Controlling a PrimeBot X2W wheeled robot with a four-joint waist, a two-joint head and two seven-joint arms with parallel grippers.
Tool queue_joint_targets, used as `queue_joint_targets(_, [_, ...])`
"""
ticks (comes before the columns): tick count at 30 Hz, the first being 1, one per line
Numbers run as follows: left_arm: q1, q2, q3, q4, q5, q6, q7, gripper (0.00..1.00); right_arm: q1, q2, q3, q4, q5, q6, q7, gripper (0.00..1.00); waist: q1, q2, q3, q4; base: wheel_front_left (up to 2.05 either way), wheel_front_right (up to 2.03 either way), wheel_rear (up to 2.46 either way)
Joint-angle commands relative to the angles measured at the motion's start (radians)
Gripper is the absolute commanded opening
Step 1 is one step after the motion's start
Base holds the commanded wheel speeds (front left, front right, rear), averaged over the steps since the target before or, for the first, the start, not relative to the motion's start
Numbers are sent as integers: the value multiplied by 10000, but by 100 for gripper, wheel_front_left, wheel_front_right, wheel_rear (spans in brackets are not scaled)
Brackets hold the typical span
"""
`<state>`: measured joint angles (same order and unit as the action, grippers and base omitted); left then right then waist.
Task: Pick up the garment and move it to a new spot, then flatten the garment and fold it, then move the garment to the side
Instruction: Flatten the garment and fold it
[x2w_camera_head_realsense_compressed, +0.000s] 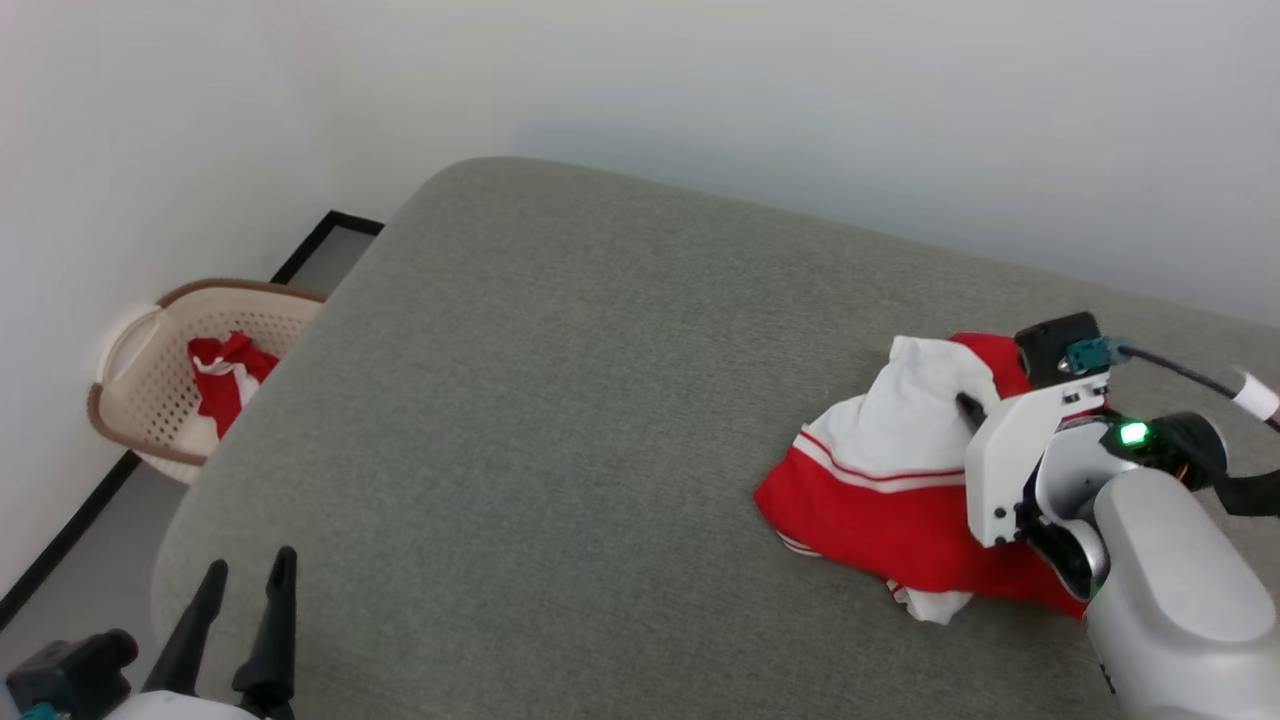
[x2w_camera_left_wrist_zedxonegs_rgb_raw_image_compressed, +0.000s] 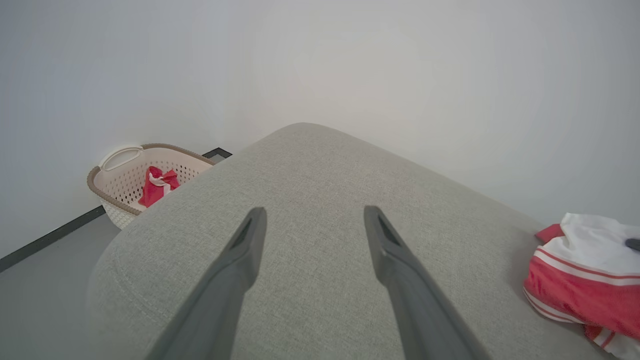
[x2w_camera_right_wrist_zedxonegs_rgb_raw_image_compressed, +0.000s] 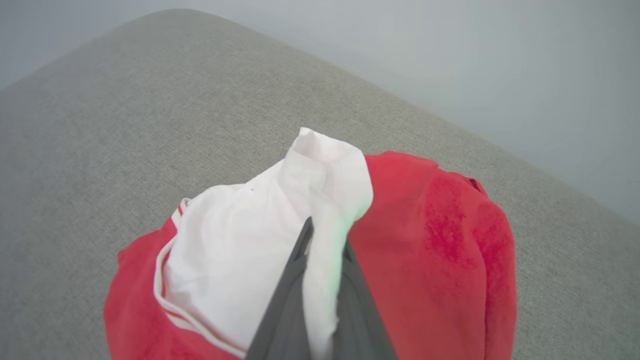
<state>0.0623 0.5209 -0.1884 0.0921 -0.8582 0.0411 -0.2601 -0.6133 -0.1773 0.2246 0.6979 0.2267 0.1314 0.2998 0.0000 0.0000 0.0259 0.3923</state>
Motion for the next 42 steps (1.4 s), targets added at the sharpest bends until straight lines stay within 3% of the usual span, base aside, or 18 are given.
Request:
queue_joint_targets(1, [-34,-16,41,15,87,-53,-43,100,-143,-2,-42,-84,46,-14,10,0,0,0,-27,-92,0,0,0])
queue_joint_targets(8, [63,-21,223,-4,148,-119,-46,100,-122,-525,-677,-673,260,-14,195,0,0,0,-71,-501,0,0,0])
queue_joint_targets(20, [-111,-15,282,-124,264,-162,-31,100,847,-1550,-3396,-401,-376,-14,409,2,0,0,213,-1155,0,0,0])
queue_joint_targets(23, [-208,-30,265,-96,268,-212,-32,100,1113,-1470,-3936,-32,-467,-14,302,18,0,0,325,-1285,0,0,0])
queue_joint_targets(26, [-339,-52,222,-36,263,-246,-31,100,1143,-1368,-4388,507,-623,-16,179,49,0,0,447,-1405,0,0,0])
queue_joint_targets(28, [-430,-59,220,-2,262,-262,-31,100,1048,-1246,-4598,881,-667,-14,160,100,0,0,497,-1486,0,0,0])
queue_joint_targets(35, [-551,0,234,56,273,-303,-32,100,584,-1133,-4787,1495,-805,-14,41,100,0,0,510,-1820,0,0,0])
queue_joint_targets(42, [-392,131,362,-69,289,-216,-33,100,497,-1030,-4327,932,-562,-14,-221,100,0,0,407,-2263,0,0,0])
